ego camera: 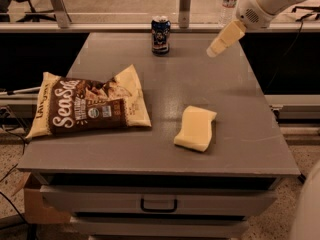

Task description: Pick pepsi can

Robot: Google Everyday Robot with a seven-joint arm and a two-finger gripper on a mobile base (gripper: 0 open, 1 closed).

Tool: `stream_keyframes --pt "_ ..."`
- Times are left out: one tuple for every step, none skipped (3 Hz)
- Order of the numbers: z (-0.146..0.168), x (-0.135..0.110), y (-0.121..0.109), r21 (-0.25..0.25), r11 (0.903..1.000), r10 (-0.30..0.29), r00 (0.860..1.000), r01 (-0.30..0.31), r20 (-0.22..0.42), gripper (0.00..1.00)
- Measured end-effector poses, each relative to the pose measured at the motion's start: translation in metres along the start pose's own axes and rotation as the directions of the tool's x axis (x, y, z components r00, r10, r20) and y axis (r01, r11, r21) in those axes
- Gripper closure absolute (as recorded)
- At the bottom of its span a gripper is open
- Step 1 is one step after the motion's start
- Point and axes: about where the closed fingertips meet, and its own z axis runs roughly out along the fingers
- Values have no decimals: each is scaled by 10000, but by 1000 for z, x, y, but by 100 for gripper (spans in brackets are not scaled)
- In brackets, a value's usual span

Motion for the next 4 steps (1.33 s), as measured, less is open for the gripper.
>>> stream_keyframes --pt "20 -26 -13 157 9995 270 9976 -281 641 0" --pt "44 -51 -22 161 9978 619 9894 -645 1312 0" --pt "66 -72 -25 -60 9952 967 9761 -974 1944 0" --pt "86 -92 -19 -493 9930 1166 9631 -1078 2428 0"
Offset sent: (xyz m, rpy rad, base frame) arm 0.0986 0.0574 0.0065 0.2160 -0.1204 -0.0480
